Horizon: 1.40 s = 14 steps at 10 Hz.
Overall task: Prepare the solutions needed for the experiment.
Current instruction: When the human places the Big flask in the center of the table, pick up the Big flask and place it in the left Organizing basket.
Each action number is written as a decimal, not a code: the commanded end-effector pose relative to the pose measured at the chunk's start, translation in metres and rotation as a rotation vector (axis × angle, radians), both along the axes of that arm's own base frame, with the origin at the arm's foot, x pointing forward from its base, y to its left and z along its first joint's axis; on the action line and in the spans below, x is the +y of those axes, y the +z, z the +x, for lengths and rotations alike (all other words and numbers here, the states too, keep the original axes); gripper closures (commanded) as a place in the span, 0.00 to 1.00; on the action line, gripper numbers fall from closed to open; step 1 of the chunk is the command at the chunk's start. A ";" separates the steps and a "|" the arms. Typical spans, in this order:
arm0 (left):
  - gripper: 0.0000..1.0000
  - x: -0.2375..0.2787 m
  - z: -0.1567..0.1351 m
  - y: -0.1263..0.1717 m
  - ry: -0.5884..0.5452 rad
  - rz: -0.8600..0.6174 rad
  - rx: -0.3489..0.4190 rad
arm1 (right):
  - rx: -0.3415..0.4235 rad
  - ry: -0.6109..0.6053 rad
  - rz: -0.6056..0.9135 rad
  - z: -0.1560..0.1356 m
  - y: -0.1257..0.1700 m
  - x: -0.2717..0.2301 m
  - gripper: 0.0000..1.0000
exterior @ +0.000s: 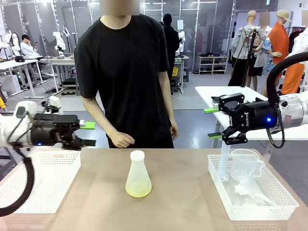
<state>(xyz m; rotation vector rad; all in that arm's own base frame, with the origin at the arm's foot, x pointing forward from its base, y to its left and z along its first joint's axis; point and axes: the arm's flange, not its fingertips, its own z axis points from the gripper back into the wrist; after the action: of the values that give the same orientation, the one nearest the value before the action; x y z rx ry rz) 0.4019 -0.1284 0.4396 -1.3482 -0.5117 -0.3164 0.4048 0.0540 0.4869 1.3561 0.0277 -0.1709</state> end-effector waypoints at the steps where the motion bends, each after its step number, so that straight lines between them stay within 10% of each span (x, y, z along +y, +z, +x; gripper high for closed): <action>1: 0.00 -0.026 0.025 -0.009 -0.076 -0.013 -0.136 | -0.001 0.001 0.002 0.000 0.000 0.000 0.19; 6: 0.00 -0.042 0.028 -0.018 -0.222 0.043 -0.577 | -0.001 0.001 0.002 0.000 0.000 0.000 0.19; 7: 0.00 -0.043 0.027 -0.013 -0.165 0.030 -0.450 | -0.001 0.001 0.002 0.000 0.000 0.000 0.19; 12: 0.00 -0.041 0.027 -0.016 -0.174 0.039 -0.466 | -0.001 0.001 0.002 0.000 0.000 0.000 0.19; 14: 0.00 -0.033 0.050 -0.032 -0.137 0.014 -0.773 | -0.001 0.001 0.002 0.000 0.000 0.000 0.19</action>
<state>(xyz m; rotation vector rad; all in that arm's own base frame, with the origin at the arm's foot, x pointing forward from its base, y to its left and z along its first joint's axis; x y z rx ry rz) 0.4381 -0.1633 0.4205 -1.2520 -0.9114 -0.8519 0.4048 0.0541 0.4869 1.3552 0.0275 -0.1709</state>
